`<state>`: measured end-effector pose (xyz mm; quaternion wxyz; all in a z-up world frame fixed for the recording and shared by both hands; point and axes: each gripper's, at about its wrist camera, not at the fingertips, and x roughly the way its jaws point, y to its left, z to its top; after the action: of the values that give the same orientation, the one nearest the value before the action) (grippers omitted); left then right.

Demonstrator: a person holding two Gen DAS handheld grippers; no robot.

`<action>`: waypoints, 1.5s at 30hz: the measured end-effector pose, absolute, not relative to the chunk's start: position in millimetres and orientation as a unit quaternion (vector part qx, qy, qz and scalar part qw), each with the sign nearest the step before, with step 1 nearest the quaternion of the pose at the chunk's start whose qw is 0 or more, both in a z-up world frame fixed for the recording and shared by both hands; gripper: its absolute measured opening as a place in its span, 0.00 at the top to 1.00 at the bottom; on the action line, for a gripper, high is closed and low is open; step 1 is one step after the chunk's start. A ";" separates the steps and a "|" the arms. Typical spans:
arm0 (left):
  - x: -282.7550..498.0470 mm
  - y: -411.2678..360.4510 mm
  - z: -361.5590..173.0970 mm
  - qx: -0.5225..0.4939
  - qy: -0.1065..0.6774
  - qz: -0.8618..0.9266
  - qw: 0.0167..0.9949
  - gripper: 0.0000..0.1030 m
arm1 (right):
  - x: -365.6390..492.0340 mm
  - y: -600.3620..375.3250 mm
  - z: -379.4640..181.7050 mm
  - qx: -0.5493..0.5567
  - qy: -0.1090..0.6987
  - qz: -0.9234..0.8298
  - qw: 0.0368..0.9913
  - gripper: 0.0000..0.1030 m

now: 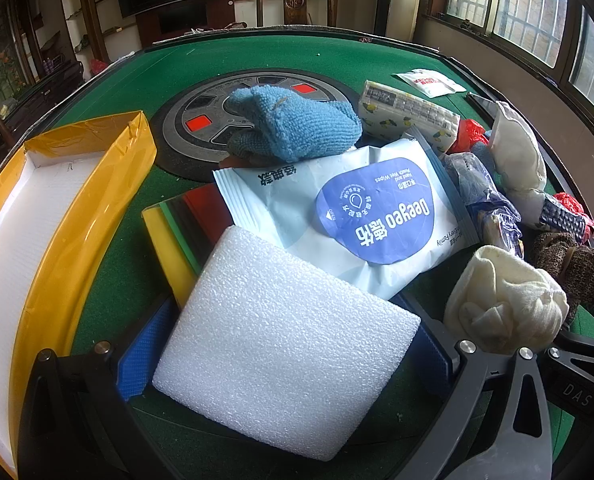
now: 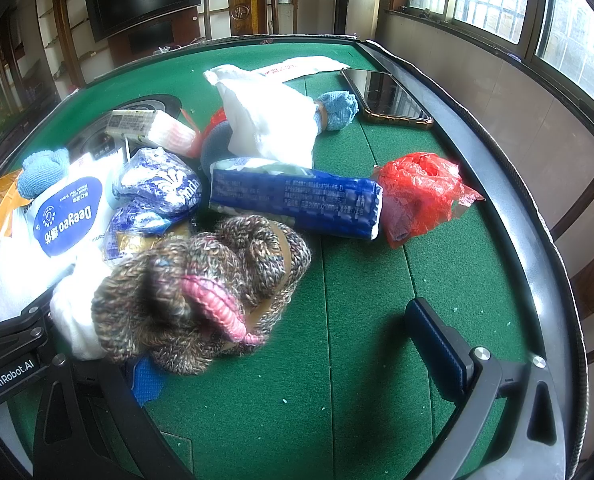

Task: Organize soft objects

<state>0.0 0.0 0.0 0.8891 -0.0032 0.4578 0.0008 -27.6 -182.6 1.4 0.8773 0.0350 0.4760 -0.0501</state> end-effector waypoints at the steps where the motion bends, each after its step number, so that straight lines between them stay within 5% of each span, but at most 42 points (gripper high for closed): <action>1: 0.0 0.0 0.0 -0.003 0.458 0.001 0.889 0.00 | -27.6 -182.6 1.4 0.035 0.476 -0.050 0.877 0.01; 26: -35.7 -1.4 5.2 0.049 0.478 -0.086 0.873 0.04 | -57.9 -169.9 10.2 0.020 0.537 -0.057 0.841 0.02; 32: -83.8 33.4 68.6 -0.018 0.392 -0.109 0.913 0.03 | -125.0 -166.3 74.8 -0.002 0.432 -0.105 0.896 0.02; 40: -175.6 115.5 247.7 -0.072 0.194 -0.141 0.968 0.03 | -226.7 -158.3 259.9 0.018 0.155 -0.107 0.982 0.01; 45: -200.4 138.9 343.7 -0.038 0.103 -0.092 0.990 0.00 | -232.6 -160.0 366.8 0.023 0.055 -0.112 0.992 0.01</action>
<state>-200.4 138.9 343.7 0.9896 -0.0381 0.1032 -0.0924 -232.6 -160.0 366.8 0.9919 0.0230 0.0549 -0.1124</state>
